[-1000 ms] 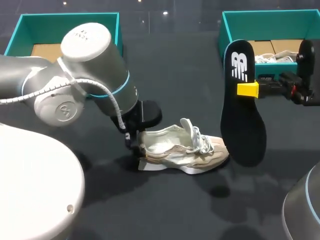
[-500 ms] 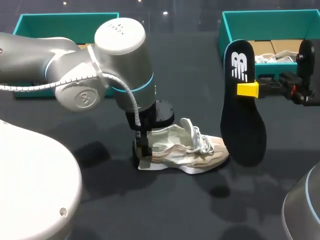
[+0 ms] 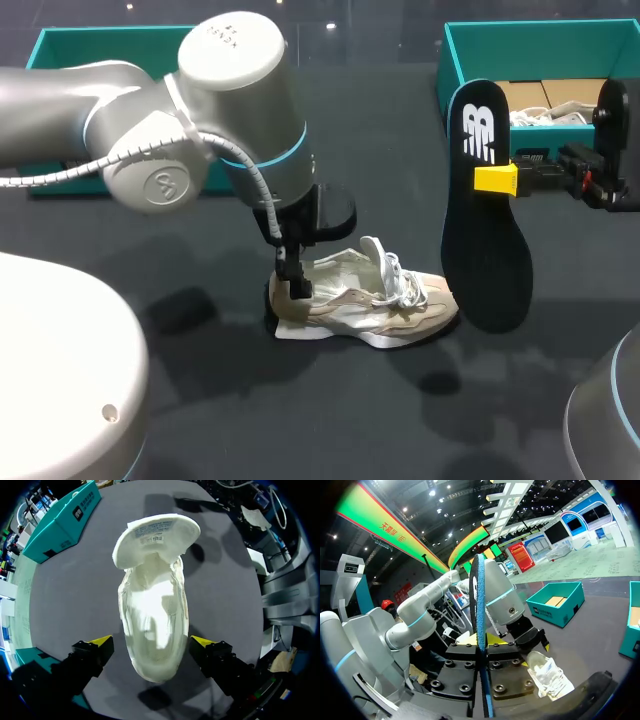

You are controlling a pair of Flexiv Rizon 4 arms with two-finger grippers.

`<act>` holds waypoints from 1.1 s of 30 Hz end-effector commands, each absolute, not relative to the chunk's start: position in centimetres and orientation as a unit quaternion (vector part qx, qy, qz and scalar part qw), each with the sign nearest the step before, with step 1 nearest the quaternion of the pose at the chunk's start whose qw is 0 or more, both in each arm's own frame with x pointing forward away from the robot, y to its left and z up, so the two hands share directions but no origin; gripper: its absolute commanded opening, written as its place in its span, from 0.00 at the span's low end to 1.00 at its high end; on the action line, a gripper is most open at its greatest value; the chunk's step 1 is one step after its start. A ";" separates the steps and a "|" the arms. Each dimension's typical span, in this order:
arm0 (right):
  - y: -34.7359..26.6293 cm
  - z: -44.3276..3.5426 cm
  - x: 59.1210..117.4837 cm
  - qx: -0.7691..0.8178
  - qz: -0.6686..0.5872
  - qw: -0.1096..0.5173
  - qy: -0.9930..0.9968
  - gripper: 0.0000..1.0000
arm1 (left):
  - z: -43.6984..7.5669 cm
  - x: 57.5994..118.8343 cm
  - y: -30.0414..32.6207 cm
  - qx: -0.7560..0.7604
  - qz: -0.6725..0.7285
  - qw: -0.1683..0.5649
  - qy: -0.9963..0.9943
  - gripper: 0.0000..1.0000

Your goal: Take the shoe out of the shoebox, open the shoe tongue, remove and reinsert the insole, then place the shoe into the shoebox

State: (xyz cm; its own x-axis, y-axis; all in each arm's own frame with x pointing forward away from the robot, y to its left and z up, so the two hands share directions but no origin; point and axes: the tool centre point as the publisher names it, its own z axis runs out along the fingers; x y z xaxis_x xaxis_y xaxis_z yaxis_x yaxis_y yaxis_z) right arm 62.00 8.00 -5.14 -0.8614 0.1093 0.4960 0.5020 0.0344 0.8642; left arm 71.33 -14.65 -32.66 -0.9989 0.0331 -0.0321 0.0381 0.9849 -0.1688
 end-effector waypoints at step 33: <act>8.0 -5.2 61.8 -0.219 -0.660 0.148 -0.704 0.00 | -38.6 75.3 -19.7 -0.020 -0.073 0.001 0.997 0.93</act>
